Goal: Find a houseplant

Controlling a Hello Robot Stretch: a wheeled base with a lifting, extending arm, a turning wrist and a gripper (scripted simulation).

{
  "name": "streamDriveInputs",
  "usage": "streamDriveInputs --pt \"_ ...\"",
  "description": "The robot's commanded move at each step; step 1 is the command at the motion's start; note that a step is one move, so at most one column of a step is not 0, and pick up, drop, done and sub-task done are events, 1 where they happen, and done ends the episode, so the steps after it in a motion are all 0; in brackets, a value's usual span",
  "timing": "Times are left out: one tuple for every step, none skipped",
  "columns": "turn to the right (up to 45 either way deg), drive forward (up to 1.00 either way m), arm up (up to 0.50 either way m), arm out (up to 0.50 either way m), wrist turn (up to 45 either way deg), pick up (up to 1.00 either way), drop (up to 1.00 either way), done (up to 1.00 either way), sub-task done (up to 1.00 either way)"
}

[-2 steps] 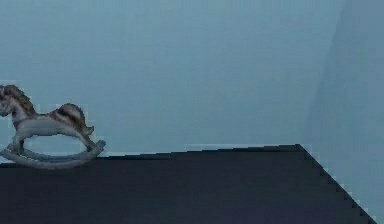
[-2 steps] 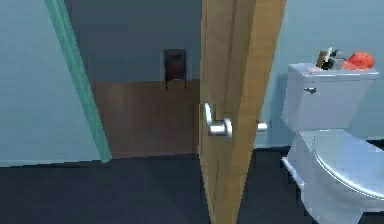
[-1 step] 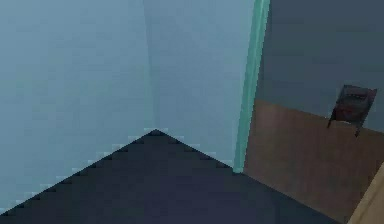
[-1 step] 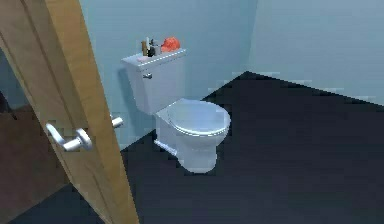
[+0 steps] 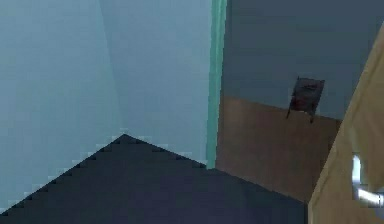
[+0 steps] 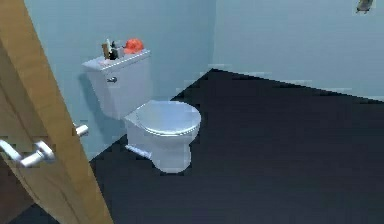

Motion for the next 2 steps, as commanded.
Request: streamDriveInputs --pt "0.0 0.25 0.0 0.0 0.0 0.0 0.0 0.0 0.0" --pt "21.0 0.0 0.0 0.0 0.0 0.0 0.0 0.0 0.0"
